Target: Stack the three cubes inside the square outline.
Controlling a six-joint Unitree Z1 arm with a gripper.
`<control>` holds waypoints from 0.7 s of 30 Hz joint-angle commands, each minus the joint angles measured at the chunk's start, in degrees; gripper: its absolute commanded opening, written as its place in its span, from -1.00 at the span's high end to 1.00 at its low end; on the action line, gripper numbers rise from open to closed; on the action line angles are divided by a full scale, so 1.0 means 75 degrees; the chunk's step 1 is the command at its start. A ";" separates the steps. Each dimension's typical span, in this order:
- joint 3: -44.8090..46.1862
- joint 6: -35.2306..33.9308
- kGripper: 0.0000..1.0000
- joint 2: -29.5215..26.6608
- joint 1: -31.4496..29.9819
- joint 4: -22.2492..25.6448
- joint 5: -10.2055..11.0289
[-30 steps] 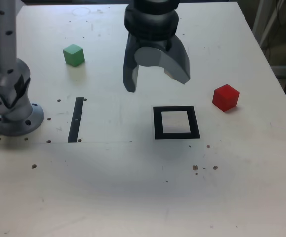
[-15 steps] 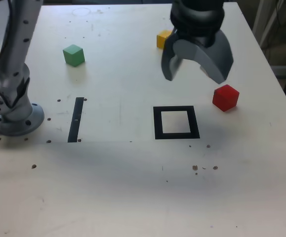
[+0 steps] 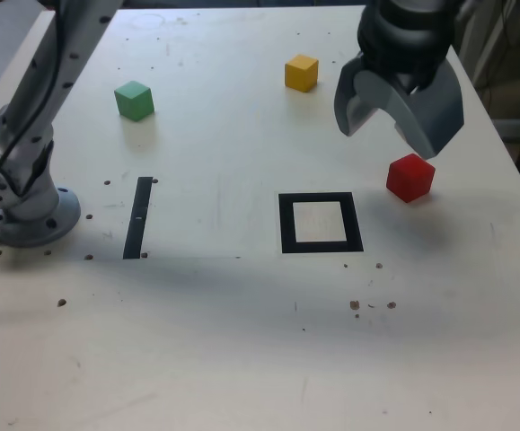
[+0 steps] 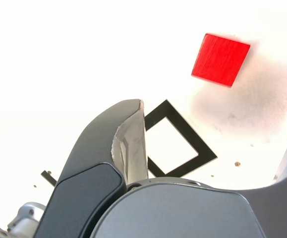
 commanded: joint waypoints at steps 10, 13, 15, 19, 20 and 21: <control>-0.0111 0.0855 -0.99 0.0612 0.0231 -0.0405 -0.0003; -0.0083 0.0906 -0.98 0.0656 0.0254 -0.0505 -0.0017; -0.0086 0.0916 -0.98 0.0716 0.0265 -0.0578 -0.0024; -0.0115 0.0929 -0.96 0.0889 0.0294 -0.0705 -0.0035; -0.0115 0.0931 -0.95 0.0938 0.0307 -0.0739 -0.0035; -0.0112 0.0935 -0.93 0.0989 0.0323 -0.0776 -0.0035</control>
